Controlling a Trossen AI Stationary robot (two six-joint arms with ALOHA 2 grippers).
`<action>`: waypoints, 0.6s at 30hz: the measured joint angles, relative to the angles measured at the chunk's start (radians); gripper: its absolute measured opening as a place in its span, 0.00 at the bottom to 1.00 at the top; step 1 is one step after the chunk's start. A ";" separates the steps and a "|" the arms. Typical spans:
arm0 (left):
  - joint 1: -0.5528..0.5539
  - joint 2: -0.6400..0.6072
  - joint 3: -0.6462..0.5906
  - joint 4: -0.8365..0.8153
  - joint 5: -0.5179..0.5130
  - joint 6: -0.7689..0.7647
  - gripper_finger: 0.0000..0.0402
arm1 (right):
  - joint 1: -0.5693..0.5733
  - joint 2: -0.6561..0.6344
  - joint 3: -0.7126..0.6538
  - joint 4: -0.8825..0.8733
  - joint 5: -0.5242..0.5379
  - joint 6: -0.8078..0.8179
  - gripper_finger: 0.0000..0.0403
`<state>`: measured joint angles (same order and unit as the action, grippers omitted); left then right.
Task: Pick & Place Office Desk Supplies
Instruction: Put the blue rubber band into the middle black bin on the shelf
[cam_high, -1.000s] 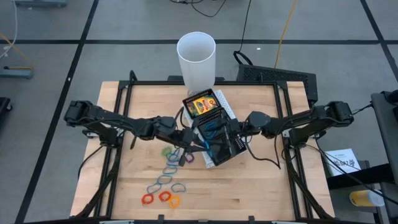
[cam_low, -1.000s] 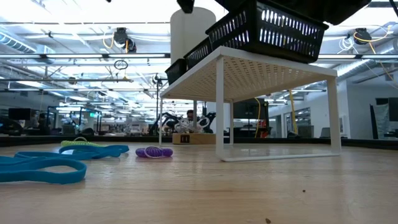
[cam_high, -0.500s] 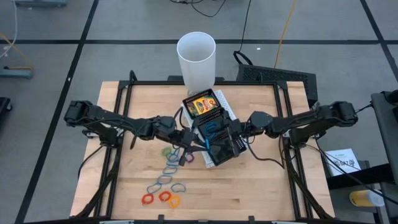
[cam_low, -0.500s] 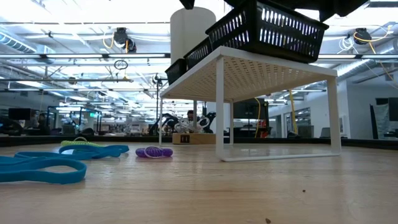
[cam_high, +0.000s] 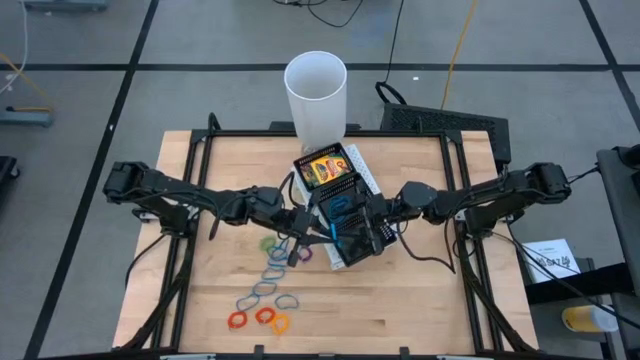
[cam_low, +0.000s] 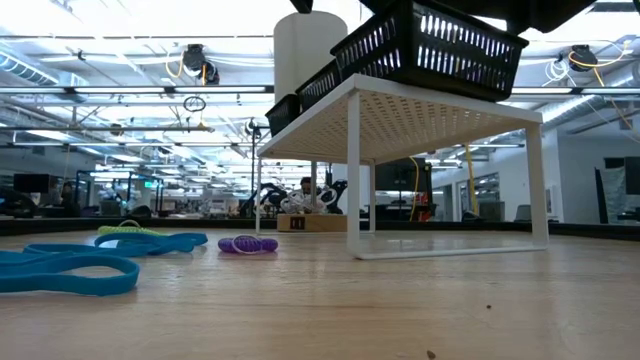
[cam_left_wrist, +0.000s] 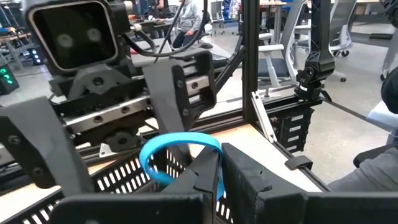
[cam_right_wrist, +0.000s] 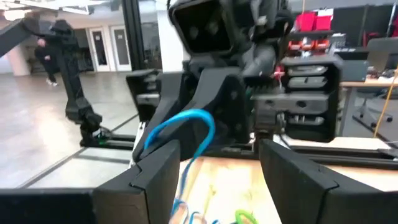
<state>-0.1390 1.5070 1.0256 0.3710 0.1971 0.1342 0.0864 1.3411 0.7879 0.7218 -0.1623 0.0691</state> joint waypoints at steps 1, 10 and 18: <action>0.000 0.000 0.000 0.000 0.001 -0.002 0.08 | 0.001 0.000 0.000 0.004 0.000 -0.001 0.52; 0.000 0.000 0.000 0.000 0.001 -0.004 0.08 | 0.003 0.000 0.000 0.022 0.002 -0.002 0.52; 0.000 0.000 0.000 -0.003 0.002 -0.007 0.08 | 0.003 0.036 0.026 0.029 0.003 -0.006 0.52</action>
<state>-0.1393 1.5070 1.0256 0.3676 0.1994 0.1269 0.0898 1.3773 0.8144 0.7505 -0.1589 0.0636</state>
